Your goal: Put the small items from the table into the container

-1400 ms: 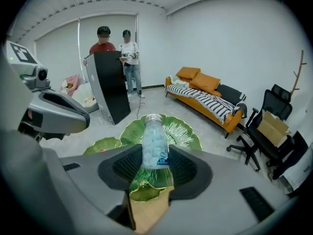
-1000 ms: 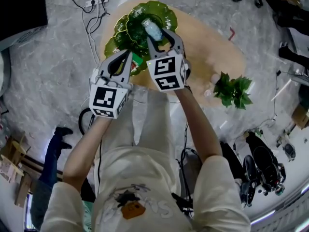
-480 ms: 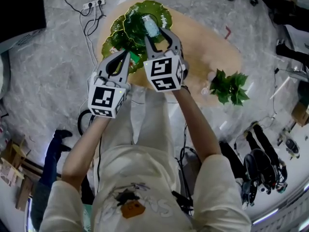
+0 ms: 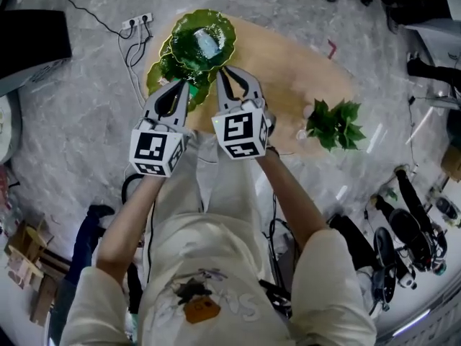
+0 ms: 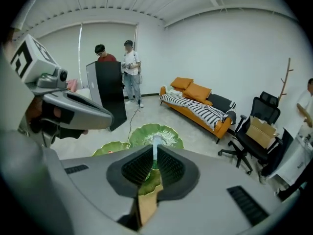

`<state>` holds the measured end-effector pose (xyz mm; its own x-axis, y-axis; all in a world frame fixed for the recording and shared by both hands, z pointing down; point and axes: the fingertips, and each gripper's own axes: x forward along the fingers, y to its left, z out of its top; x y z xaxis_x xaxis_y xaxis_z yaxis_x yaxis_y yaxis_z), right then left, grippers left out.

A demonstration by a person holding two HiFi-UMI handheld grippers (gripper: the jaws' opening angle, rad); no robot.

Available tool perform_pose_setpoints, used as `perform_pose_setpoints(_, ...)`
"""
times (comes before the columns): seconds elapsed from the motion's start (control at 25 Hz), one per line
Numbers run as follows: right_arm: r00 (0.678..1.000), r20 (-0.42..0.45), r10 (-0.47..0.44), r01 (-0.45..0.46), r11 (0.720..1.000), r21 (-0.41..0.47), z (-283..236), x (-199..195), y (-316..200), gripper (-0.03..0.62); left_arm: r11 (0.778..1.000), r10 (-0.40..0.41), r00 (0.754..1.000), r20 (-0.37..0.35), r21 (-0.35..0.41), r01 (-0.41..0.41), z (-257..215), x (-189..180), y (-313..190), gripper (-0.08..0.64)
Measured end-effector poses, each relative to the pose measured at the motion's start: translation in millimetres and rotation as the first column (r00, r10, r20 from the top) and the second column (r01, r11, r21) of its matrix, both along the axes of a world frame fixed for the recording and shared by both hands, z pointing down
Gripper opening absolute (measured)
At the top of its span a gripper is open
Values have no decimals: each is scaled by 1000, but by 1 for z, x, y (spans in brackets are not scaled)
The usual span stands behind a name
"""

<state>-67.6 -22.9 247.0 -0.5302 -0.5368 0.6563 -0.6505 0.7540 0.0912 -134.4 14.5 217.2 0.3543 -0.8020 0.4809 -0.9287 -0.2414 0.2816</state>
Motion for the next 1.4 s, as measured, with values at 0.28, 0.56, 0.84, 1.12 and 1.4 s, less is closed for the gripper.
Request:
perform_pose_setpoints(0.28, 995, 82, 63, -63, 998, -4, -46, 17, 16, 9, 999, 25, 1000, 2, 39, -25, -37, 14, 3, 0)
perform_pose_setpoints(0.56, 988, 148, 55, -57, 998, 8, -93, 42, 42, 6, 998, 31, 999, 14, 61, -31, -70, 38, 25, 0)
perform_pose_setpoints(0.84, 977, 204, 66, -75, 996, 37, -143, 74, 68, 6, 994, 44, 999, 1, 97, -44, -114, 69, 46, 0)
perform_pose_setpoints(1.12, 961, 269, 59, -81, 994, 68, -201, 97, 98, 6, 984, 88, 996, -8, 156, -86, -174, 102, 72, 0)
perform_pose_setpoints(1.4, 942, 322, 94, -134, 986, 104, -243, 125, 122, 6, 966, 138, 990, -15, 221, -131, -221, 135, 94, 0)
